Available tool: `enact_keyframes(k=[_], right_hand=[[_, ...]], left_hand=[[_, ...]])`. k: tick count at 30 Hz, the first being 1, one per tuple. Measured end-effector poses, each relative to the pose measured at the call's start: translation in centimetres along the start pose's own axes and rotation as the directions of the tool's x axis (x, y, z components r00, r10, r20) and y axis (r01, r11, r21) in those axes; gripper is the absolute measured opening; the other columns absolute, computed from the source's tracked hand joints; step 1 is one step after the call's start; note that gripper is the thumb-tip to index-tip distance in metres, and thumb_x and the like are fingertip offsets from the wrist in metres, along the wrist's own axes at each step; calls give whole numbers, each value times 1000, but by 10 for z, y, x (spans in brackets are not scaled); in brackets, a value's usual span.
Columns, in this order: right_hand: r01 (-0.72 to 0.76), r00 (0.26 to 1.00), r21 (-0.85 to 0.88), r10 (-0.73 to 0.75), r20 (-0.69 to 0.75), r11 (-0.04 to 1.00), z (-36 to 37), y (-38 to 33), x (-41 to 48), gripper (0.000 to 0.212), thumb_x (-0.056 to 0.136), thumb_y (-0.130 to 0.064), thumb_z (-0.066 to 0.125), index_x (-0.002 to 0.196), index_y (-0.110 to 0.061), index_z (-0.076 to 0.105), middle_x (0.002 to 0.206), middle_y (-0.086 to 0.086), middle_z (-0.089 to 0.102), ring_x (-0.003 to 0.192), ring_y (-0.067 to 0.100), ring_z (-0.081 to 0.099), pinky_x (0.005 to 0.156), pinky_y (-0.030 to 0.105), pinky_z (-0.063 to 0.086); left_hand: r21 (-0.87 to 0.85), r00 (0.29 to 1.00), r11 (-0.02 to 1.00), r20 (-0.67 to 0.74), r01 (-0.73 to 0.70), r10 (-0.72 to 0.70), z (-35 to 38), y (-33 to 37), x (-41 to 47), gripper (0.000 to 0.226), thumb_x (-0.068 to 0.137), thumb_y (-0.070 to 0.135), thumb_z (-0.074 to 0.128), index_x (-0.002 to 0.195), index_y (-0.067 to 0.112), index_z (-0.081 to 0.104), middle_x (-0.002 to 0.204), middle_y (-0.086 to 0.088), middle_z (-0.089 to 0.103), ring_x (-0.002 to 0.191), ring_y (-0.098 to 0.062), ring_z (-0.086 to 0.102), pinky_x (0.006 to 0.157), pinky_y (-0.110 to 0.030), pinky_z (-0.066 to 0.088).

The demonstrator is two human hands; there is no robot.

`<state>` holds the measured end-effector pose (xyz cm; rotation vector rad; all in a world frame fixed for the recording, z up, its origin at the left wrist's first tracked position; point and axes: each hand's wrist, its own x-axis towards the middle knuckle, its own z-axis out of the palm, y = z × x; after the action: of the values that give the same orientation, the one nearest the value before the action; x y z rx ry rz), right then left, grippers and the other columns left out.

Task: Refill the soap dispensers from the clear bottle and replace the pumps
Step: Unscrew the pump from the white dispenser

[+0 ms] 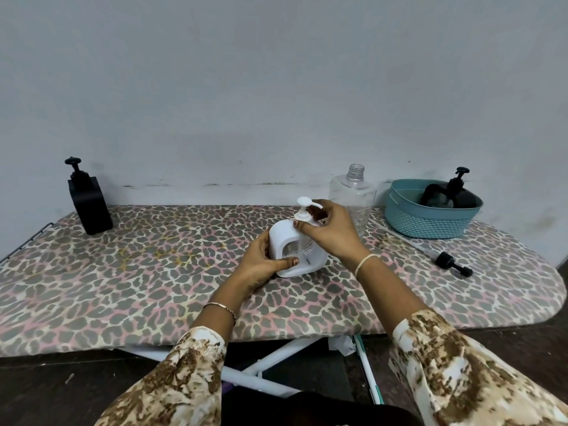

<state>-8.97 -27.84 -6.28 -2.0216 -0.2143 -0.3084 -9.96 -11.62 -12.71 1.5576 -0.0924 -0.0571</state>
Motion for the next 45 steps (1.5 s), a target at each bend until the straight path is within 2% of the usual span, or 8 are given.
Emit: enact_keyframes(k=[4, 10, 16, 24, 28, 34, 39, 45], right_hand=[[4, 984, -114, -24, -175, 993, 7, -4, -5, 59, 60, -41, 87, 101, -23, 50, 93, -6, 60, 85, 10, 58, 73, 24, 46], [-7, 991, -1, 7, -137, 1000, 11, 1, -7, 58, 66, -21, 80, 111, -24, 44, 94, -12, 62, 95, 11, 61, 88, 38, 52], [6, 974, -141, -38, -225, 990, 13, -2, -9, 54, 63, -43, 85, 99, -21, 50, 93, -6, 59, 87, 10, 56, 76, 26, 46], [24, 981, -132, -49, -189, 991, 17, -4, -8, 40, 66, -32, 75, 102, -22, 58, 96, -9, 64, 93, 12, 60, 83, 35, 51], [1, 974, -193, -45, -220, 981, 18, -5, -6, 49, 65, -44, 79, 99, -21, 54, 94, -7, 61, 88, 12, 57, 76, 30, 48], [32, 987, -113, -49, -153, 993, 19, -6, -5, 34, 69, -30, 72, 100, -24, 58, 91, -10, 65, 88, 12, 61, 80, 41, 52], [-14, 975, -243, -40, -219, 970, 22, -6, -2, 49, 66, -52, 76, 100, -23, 55, 96, -6, 62, 94, 16, 58, 84, 39, 48], [34, 981, -224, -75, -178, 974, 28, -8, -3, 28, 72, -48, 67, 93, -32, 56, 81, -18, 63, 90, 14, 62, 89, 45, 48]], left_hand=[[43, 998, 998, -32, -46, 48, 4, -5, -3, 75, 67, 0, 83, 131, 14, 49, 118, -4, 65, 107, -14, 64, 88, -30, 55], [107, 990, 991, -107, -85, 96, 9, -14, -3, 78, 64, 8, 87, 132, 13, 49, 122, -3, 64, 110, -16, 63, 95, -40, 53], [223, 973, 964, -143, -146, 181, 14, -14, -7, 74, 67, 13, 87, 131, 15, 49, 117, -1, 64, 106, -13, 62, 90, -28, 53], [449, 935, 871, -180, -199, 306, 18, -10, -16, 65, 69, 28, 83, 125, 17, 52, 105, 7, 62, 89, -7, 60, 69, -6, 43], [539, 919, 821, -196, -190, 341, 19, -12, -18, 73, 63, 37, 81, 127, 20, 50, 106, 5, 64, 91, -12, 62, 73, -23, 50], [578, 915, 801, -225, -152, 336, 18, -14, -17, 75, 63, 42, 79, 128, 20, 50, 109, 2, 66, 94, -16, 63, 78, -33, 54], [618, 891, 776, -275, -125, 362, 18, -13, -18, 72, 64, 48, 78, 125, 20, 53, 106, 0, 67, 91, -18, 64, 74, -35, 54], [572, 871, 818, -367, -65, 326, 16, -12, -19, 74, 56, 61, 71, 117, 22, 55, 105, 0, 68, 90, -21, 65, 74, -41, 56]])
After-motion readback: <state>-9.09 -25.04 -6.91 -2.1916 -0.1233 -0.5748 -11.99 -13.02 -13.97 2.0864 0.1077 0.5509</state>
